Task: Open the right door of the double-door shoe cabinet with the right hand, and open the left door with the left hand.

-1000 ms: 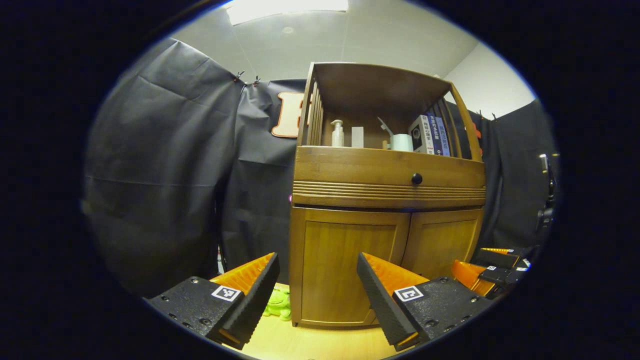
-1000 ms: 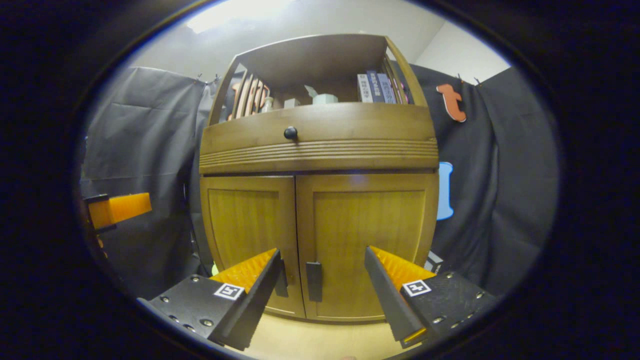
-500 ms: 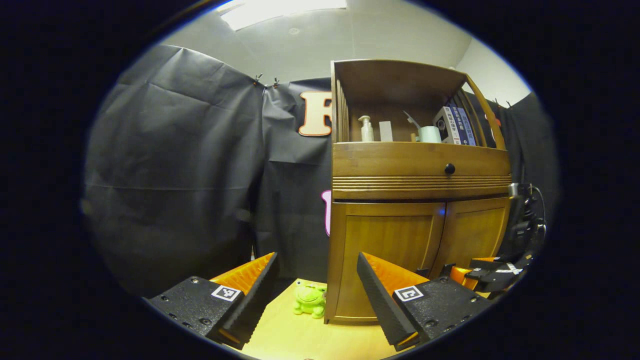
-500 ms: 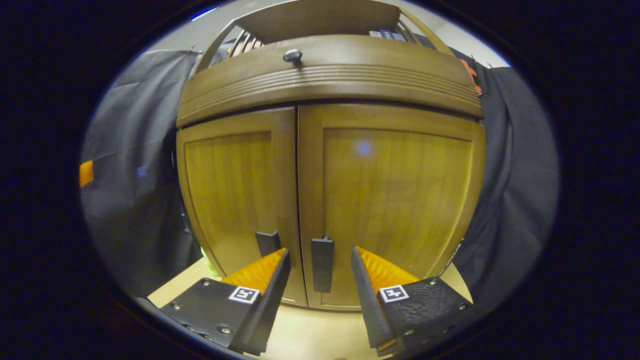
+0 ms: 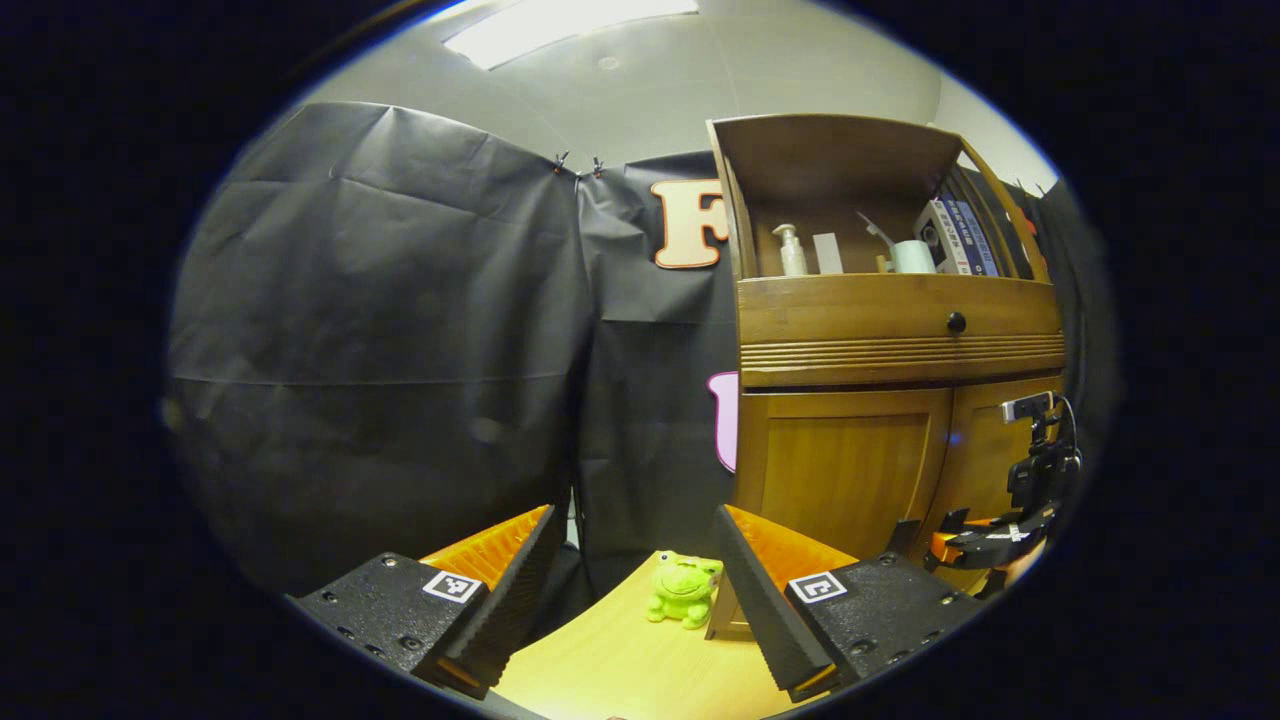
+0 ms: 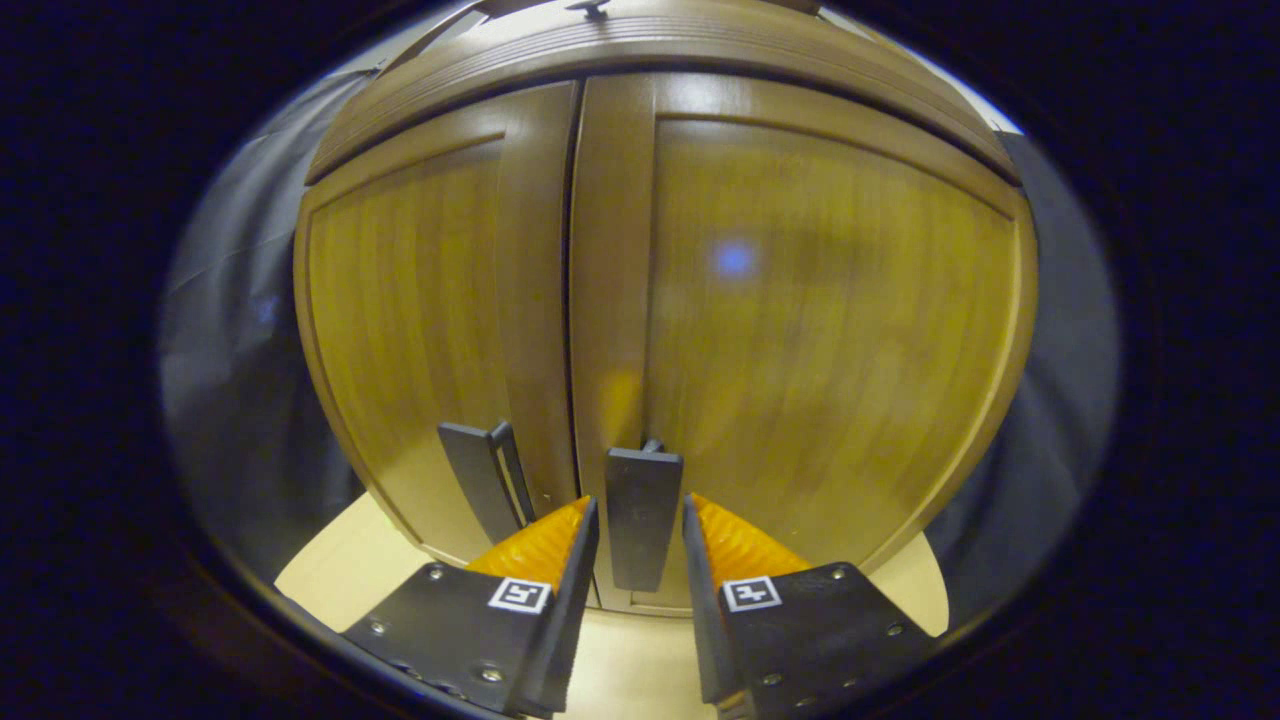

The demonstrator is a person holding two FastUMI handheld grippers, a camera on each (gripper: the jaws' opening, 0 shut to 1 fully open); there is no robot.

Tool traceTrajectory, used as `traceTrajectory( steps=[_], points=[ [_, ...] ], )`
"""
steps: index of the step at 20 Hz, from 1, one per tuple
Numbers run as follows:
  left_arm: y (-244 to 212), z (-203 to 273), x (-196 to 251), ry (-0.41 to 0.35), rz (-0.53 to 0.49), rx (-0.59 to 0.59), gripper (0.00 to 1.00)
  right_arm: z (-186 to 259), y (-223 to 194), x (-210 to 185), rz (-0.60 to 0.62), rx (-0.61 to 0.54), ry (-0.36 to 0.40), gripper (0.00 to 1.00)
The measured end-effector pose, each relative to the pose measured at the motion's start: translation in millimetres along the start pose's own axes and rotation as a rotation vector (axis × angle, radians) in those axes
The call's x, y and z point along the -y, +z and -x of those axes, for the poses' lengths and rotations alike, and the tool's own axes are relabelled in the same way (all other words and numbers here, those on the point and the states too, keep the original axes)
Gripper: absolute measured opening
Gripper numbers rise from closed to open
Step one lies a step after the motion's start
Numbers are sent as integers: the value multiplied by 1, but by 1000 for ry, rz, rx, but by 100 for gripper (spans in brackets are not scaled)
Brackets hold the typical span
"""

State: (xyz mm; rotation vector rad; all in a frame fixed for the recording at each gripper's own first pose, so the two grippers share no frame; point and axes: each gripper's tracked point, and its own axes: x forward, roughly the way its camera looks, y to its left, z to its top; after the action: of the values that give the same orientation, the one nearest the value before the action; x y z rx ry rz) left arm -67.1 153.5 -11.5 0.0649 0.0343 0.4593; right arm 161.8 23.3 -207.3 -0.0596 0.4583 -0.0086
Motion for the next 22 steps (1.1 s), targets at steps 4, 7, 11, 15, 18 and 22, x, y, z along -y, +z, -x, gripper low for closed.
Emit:
traceTrajectory(
  steps=[4,7,11,15,18,22],
  points=[
    [-3,1,-9,31,6,-12,92,-5,-2,-3,23,16,-23,34],
    [-5,0,-7,25,10,-19,92,0,0,0,-6,14,-24,27],
    [-2,-2,6,-12,4,-13,92,12,-4,1,-13,32,-41,28],
    [3,-3,26,-77,3,4,92,32,-12,7,-35,40,-52,27],
    [9,-2,41,-134,1,16,92,46,-22,12,-71,34,-80,27],
    [14,3,60,-203,12,31,92,65,-29,20,-106,37,-103,27]
  ],
)
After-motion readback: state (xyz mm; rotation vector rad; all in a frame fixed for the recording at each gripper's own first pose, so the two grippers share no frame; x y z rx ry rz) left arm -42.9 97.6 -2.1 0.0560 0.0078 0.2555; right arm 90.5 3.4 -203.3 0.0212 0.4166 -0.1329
